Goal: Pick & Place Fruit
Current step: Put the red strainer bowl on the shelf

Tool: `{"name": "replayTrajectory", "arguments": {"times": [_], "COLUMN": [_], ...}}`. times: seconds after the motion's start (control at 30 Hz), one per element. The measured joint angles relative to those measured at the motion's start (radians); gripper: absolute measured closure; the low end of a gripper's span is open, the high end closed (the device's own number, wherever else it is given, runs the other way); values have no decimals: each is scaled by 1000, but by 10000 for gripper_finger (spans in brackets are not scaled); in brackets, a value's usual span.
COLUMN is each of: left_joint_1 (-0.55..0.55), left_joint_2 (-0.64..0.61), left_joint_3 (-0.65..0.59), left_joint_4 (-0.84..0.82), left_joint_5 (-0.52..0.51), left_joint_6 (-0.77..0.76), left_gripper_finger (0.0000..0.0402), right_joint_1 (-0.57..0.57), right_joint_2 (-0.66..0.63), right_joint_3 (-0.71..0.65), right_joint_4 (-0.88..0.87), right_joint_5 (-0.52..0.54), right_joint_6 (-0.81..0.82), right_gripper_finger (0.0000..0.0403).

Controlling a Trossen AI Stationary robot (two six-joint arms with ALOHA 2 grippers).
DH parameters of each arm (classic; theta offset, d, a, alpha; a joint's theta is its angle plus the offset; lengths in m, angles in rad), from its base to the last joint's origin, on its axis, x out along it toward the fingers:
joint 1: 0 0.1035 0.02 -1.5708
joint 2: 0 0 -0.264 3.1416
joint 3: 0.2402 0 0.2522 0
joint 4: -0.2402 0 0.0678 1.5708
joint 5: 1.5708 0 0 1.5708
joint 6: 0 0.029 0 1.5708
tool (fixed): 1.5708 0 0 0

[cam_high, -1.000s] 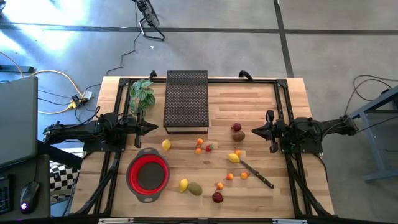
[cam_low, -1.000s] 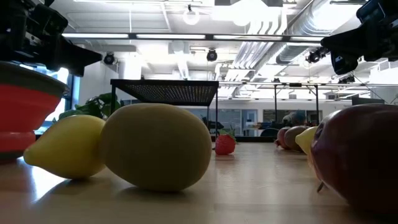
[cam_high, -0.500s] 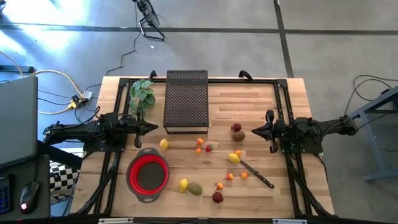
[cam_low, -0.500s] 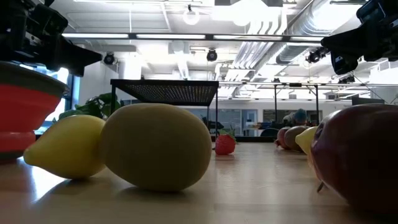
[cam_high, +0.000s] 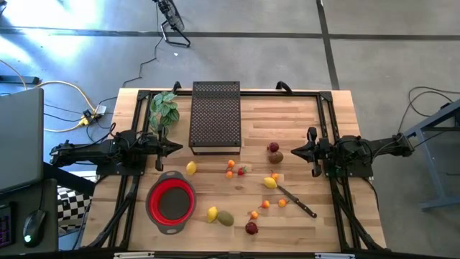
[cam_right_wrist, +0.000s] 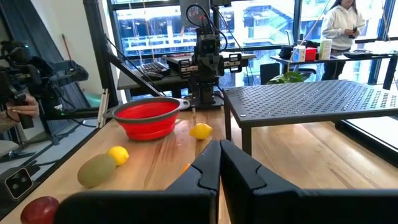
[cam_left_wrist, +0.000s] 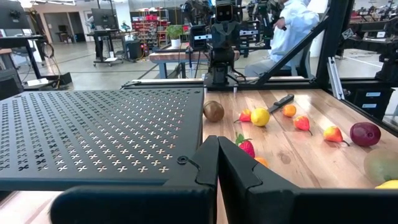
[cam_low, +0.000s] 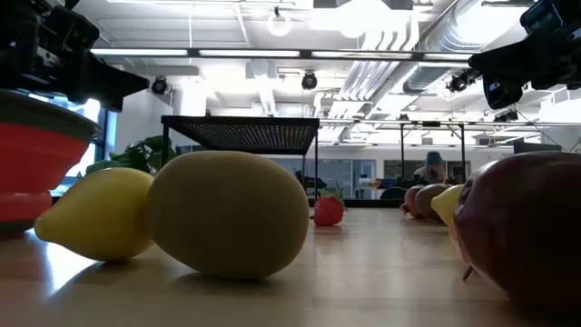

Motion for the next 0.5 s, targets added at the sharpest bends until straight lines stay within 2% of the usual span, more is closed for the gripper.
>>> {"name": "replayTrajectory", "arguments": {"times": [0.5], "left_joint_1": [0], "left_joint_2": [0], "left_joint_3": [0], "left_joint_4": [0], "left_joint_5": [0], "left_joint_6": [0], "left_gripper_finger": [401], "right_joint_1": [0], "right_joint_2": [0], "right_joint_3": [0], "right_joint_4": [11], "right_joint_5": [8], "right_joint_6": [-19], "right_gripper_finger": [400]}}
